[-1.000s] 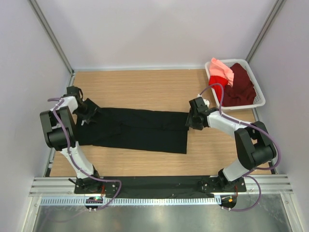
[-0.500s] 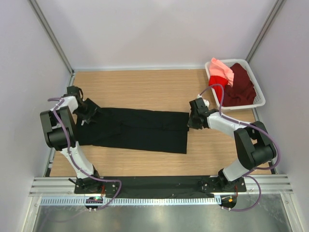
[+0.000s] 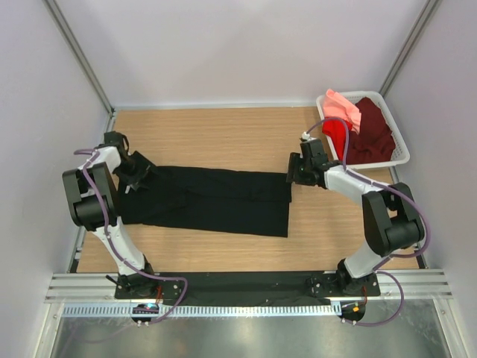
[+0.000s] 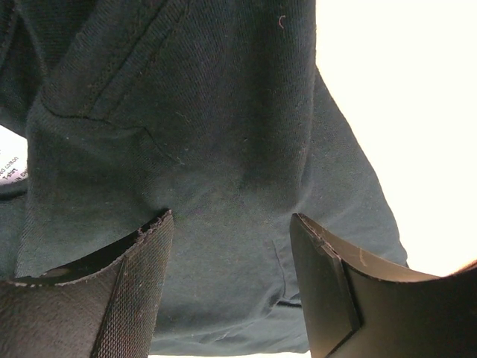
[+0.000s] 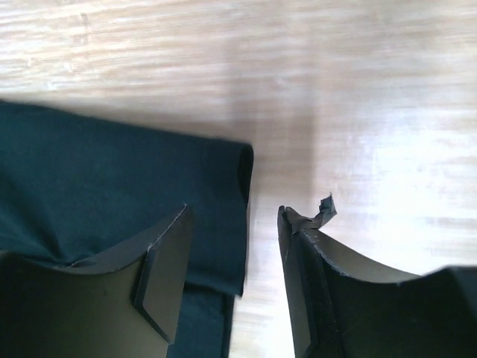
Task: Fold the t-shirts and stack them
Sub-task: Fold the tshirt
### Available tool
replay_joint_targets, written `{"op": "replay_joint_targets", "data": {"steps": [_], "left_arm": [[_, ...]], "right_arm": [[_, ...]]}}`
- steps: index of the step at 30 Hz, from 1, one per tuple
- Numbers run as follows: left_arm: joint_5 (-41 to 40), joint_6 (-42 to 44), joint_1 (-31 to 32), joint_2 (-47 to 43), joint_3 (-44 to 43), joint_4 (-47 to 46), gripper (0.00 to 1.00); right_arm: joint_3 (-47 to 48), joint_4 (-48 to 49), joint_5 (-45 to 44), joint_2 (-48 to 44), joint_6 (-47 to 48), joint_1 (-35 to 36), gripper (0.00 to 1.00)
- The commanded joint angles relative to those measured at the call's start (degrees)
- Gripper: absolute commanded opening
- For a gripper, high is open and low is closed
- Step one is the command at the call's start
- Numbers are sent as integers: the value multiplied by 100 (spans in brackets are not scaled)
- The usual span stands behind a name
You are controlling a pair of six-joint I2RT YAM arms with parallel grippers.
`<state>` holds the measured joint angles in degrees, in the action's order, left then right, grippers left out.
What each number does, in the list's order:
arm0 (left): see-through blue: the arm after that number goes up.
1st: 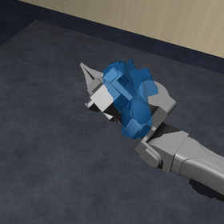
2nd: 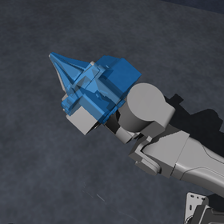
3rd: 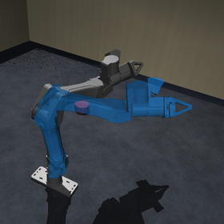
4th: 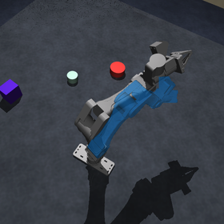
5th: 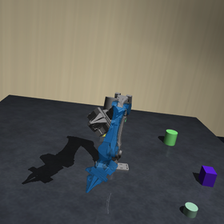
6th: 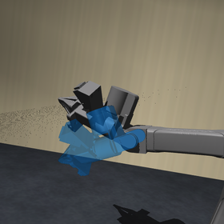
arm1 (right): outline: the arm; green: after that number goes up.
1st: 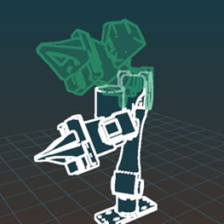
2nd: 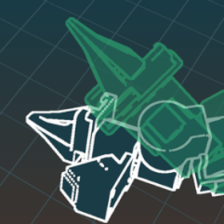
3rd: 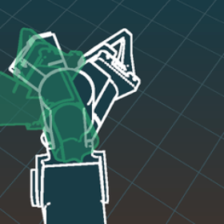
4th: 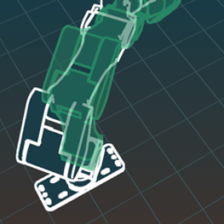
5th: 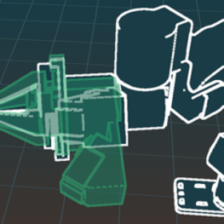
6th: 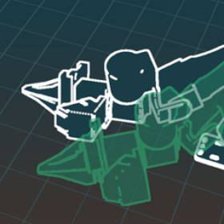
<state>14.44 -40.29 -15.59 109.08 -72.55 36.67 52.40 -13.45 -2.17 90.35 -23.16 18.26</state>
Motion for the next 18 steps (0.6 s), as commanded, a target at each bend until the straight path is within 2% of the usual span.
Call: {"op": "replay_joint_targets", "data": {"steps": [1,5,13,18], "left_arm": [[-503,83,-31,52,-57,-177,67],[-459,101,-23,210,-242,-72,66],[-494,118,-31,421,-312,-72,66],[-521,109,-31,474,-400,-37,66]], "right_arm": [[227,519,489,273,487,-208,56],[270,897,1087,448,724,-429,54],[674,950,1991,1090,1146,-499,48],[947,836,2054,1284,1261,-490,44]]}}
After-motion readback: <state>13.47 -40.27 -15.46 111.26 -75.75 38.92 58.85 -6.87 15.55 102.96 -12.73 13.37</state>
